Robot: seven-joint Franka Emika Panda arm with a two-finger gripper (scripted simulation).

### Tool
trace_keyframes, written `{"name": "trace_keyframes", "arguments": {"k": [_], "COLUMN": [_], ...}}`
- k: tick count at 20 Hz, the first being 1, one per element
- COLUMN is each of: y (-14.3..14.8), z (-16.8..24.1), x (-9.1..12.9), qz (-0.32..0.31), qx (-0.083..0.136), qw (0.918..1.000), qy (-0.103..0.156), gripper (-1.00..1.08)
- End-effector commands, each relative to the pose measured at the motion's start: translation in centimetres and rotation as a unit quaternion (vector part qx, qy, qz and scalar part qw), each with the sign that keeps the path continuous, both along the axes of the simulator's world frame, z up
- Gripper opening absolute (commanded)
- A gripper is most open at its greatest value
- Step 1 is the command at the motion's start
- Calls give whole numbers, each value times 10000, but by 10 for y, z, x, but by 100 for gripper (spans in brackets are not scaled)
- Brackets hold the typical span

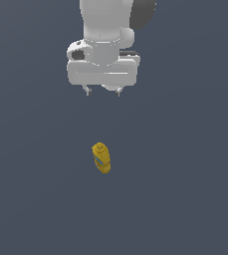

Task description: Pick up the object and move it to a goal position.

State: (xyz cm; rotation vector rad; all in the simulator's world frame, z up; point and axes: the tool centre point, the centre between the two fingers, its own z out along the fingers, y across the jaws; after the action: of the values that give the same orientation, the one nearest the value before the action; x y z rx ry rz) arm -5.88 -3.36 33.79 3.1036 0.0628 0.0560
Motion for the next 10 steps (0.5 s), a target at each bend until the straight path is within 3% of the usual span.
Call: {"name": "trace_keyframes", "arguments": {"k": [1, 10], "y": [-1, -6], "z": [-4, -33], "x": [6, 43], "qz": [134, 956], "qx": [-2, 2], "qw": [9999, 9954], "qy": [16, 98], "gripper": [100, 100]}}
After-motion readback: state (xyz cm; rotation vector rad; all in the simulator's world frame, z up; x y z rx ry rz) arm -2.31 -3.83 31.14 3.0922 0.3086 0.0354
